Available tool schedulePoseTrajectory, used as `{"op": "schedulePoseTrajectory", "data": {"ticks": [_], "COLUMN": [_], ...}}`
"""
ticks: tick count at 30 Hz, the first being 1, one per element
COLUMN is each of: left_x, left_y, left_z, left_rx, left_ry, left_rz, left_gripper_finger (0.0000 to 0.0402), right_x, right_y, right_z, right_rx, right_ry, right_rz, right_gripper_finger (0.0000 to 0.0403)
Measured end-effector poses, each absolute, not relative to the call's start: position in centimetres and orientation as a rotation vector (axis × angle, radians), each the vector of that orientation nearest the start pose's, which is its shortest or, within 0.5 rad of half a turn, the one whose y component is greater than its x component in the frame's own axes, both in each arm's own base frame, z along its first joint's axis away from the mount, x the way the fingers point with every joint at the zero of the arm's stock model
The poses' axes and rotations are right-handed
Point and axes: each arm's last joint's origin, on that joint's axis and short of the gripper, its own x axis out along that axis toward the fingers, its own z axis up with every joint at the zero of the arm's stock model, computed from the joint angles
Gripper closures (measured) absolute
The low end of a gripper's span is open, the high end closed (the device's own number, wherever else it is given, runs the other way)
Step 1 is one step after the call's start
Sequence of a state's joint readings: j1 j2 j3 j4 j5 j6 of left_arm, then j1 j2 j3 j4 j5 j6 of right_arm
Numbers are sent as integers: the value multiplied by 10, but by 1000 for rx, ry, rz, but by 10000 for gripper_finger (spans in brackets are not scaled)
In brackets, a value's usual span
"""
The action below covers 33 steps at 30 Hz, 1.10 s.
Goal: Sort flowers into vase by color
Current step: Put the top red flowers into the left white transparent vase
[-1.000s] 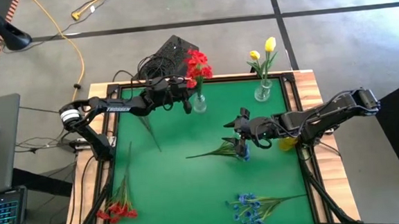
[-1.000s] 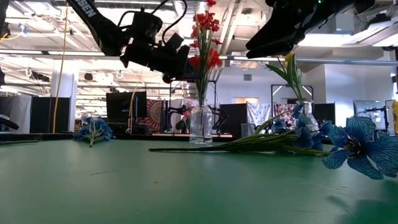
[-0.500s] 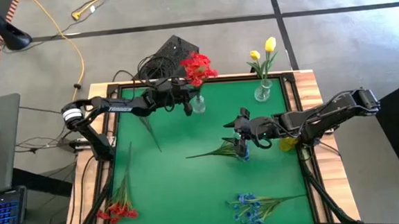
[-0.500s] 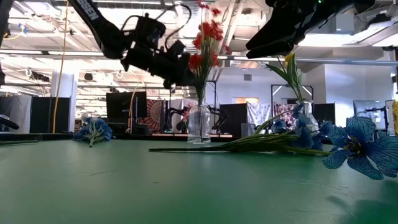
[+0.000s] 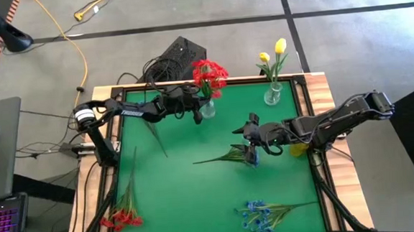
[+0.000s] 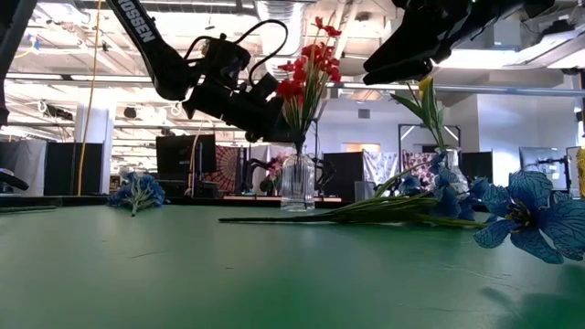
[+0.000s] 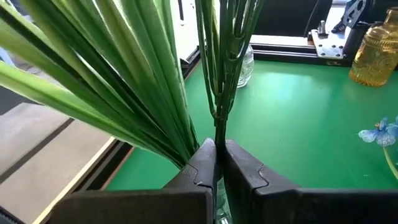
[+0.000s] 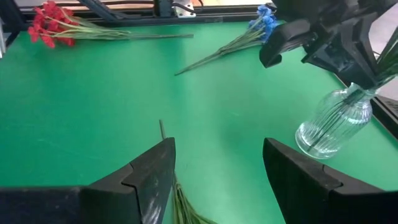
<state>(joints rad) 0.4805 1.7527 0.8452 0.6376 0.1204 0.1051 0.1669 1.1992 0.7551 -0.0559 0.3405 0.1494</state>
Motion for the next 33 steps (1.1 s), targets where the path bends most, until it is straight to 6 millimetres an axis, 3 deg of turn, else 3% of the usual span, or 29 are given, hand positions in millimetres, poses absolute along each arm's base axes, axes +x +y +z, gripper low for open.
{"op": "schedulePoseTrajectory", "data": {"ticks": [7, 16, 23, 33], "left_x": [320, 323, 336, 343], "left_y": [163, 163, 169, 173], "left_z": [181, 183, 202, 234], "left_rx": [35, -17, -53, -96], "left_ry": [280, 319, 458, 680], "left_rz": [342, 305, 277, 253], "left_gripper_finger": [389, 296, 258, 255], "right_x": [253, 253, 253, 252], "right_y": [33, 33, 33, 33], "right_z": [253, 253, 253, 252], "right_rx": [20, 17, 18, 17], "right_ry": [471, 471, 471, 475], "right_rz": [-206, -205, -206, -206], "right_gripper_finger": [133, 133, 133, 133]}}
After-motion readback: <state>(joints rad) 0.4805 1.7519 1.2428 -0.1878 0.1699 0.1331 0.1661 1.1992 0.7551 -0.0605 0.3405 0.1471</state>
